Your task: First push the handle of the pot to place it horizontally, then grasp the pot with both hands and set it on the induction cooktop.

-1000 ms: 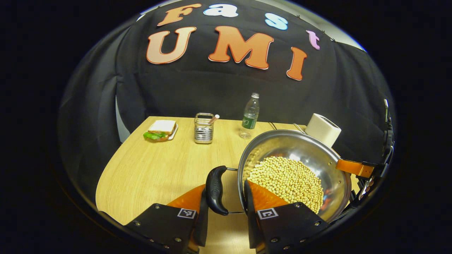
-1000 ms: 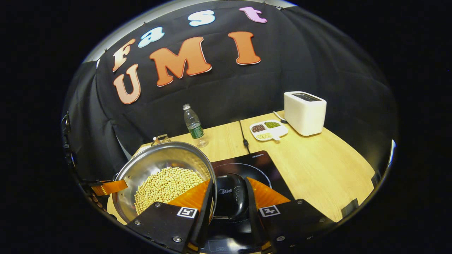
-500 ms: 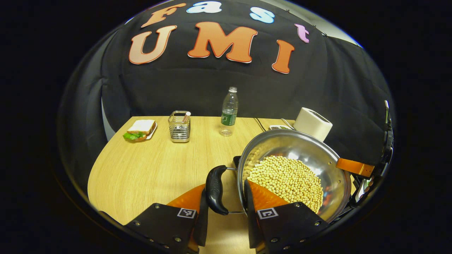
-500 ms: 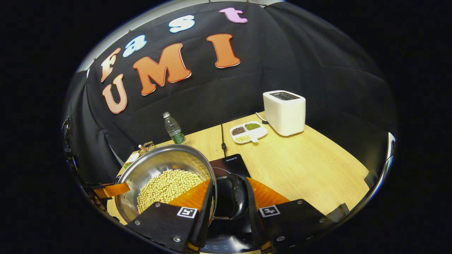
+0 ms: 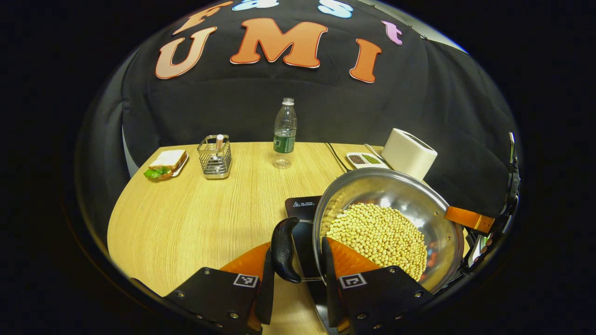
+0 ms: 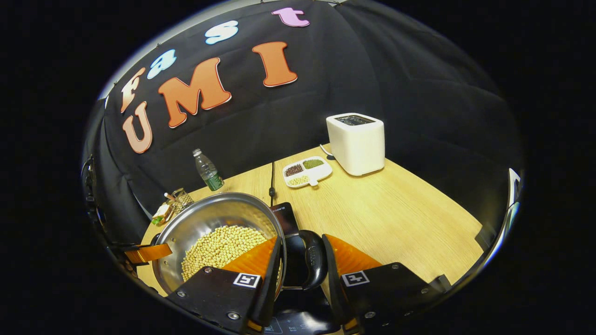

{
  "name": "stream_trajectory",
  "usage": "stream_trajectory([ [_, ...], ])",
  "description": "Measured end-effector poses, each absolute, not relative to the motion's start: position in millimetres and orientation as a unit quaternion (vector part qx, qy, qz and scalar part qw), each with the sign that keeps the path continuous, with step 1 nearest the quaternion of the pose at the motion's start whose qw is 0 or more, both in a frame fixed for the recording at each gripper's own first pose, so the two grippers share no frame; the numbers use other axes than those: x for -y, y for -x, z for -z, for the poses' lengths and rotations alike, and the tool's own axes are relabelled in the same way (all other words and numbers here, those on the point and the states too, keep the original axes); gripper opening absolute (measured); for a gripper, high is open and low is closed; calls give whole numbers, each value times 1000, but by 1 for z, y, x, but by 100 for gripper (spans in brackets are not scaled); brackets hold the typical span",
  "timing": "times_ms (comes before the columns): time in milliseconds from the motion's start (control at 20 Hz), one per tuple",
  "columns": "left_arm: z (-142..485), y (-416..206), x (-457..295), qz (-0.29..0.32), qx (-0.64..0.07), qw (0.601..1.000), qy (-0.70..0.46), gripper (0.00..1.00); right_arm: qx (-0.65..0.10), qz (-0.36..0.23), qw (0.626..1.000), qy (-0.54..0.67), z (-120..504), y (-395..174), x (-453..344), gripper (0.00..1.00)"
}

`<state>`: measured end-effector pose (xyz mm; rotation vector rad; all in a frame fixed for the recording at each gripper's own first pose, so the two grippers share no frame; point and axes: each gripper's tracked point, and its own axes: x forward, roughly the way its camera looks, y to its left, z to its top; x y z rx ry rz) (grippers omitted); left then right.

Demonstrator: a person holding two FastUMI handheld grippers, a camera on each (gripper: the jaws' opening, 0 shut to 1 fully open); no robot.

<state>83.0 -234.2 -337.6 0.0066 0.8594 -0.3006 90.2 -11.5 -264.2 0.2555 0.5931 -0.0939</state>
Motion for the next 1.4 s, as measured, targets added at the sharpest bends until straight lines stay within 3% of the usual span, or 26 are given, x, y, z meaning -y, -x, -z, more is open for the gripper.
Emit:
stream_trajectory([
  [350,344,-86,233,137,-420,897,0,47,-301,43,944,-130,274,-97,9,49],
  [500,331,-92,235,139,-399,906,-11,57,-286,45,950,-121,263,-101,7,57],
  [550,317,-99,232,137,-376,916,-16,56,-275,51,953,-112,252,-101,11,61],
  [650,290,-110,222,118,-343,932,-19,66,-253,50,961,-98,230,-101,13,73],
  [700,274,-113,216,108,-325,939,-14,75,-242,49,965,-93,217,-100,12,85],
  [750,256,-117,209,99,-304,948,-9,76,-232,48,968,-87,203,-98,14,94],
  [1050,132,-120,135,29,-174,984,-27,76,-137,39,988,-51,96,-81,25,94],
  [1400,-22,-81,72,6,-29,999,-17,75,-24,2,999,-21,-30,-39,9,94],
])
